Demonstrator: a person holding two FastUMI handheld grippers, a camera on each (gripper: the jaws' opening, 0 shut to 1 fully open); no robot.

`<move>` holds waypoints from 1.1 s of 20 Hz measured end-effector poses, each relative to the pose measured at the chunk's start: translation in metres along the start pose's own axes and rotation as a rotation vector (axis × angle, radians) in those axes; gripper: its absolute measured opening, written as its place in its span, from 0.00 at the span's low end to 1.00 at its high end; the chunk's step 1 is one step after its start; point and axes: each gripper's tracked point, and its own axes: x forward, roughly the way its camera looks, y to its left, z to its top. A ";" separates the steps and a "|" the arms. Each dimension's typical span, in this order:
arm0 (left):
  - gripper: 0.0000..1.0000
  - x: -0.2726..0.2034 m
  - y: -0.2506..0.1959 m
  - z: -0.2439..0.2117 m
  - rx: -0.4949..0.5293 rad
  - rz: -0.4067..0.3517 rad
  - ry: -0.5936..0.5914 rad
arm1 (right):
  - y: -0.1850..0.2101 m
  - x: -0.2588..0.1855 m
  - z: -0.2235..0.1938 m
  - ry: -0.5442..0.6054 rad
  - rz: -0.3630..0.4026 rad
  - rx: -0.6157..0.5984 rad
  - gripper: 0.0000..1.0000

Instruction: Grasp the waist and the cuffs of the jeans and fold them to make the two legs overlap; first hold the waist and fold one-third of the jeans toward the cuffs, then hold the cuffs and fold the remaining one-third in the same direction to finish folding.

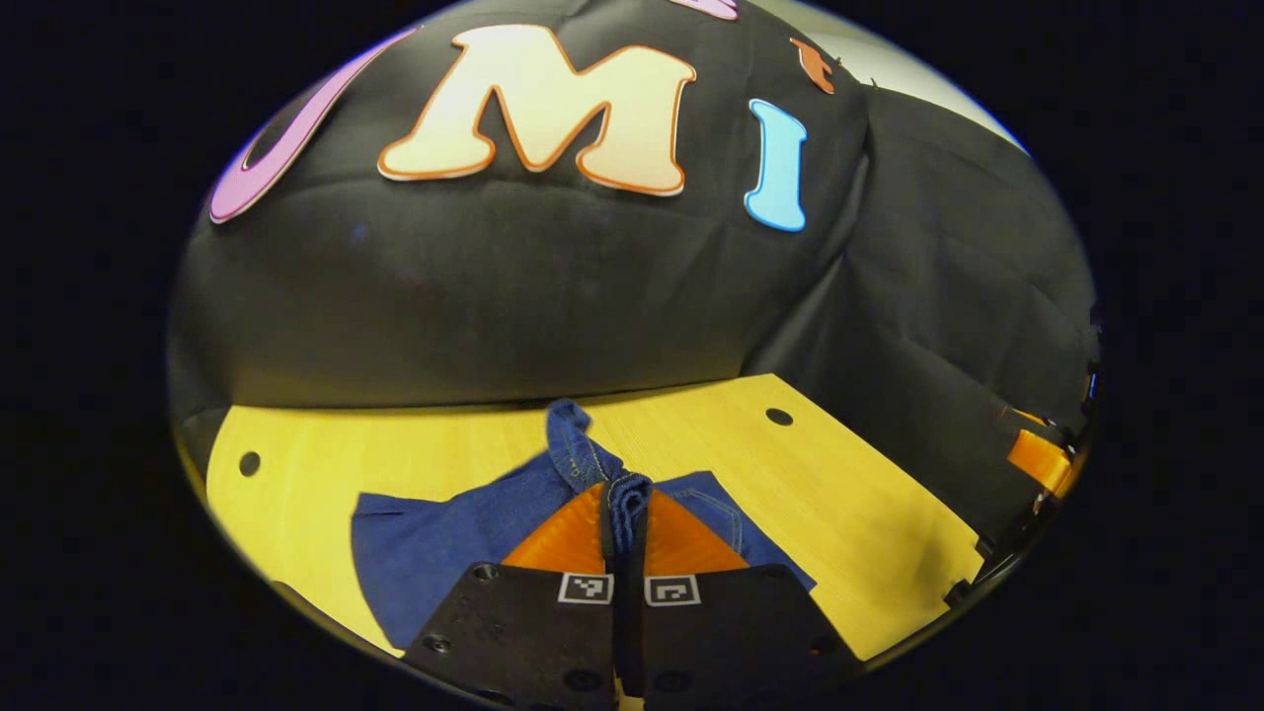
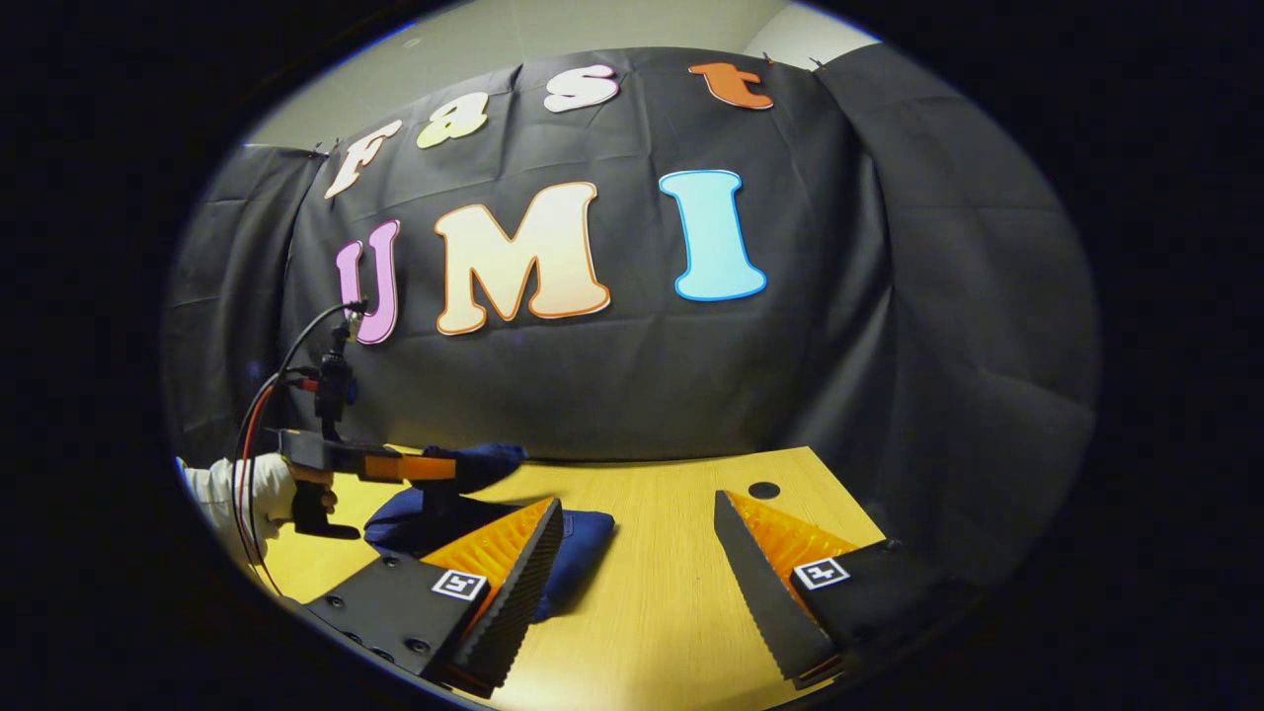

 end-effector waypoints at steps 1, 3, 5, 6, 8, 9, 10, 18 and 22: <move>0.00 0.007 -0.004 -0.013 -0.009 0.006 0.013 | -0.003 0.001 -0.002 0.003 0.004 -0.001 0.97; 0.00 0.016 -0.007 -0.031 -0.007 0.030 0.025 | -0.006 0.005 -0.008 0.012 0.020 0.004 0.97; 0.00 0.017 -0.008 -0.043 -0.002 0.068 0.040 | -0.005 0.007 -0.011 0.026 0.037 0.020 0.97; 0.03 0.012 -0.015 -0.042 -0.010 0.062 0.031 | -0.003 0.004 -0.008 0.018 0.046 0.033 0.97; 0.36 0.000 -0.029 -0.033 -0.024 0.056 -0.032 | 0.007 -0.004 0.007 -0.022 0.056 0.044 0.97; 0.64 -0.010 -0.030 -0.015 -0.005 0.074 -0.096 | 0.012 -0.010 0.017 -0.055 0.058 0.033 0.97; 0.92 -0.028 -0.033 -0.001 0.022 0.091 -0.153 | 0.020 -0.016 0.025 -0.089 0.056 0.014 0.97; 0.93 -0.229 -0.052 0.044 0.160 0.247 -0.434 | 0.121 -0.108 0.080 -0.297 0.112 -0.026 0.97; 0.94 -0.304 -0.069 0.040 0.165 0.247 -0.500 | 0.167 -0.152 0.092 -0.330 0.168 0.020 0.92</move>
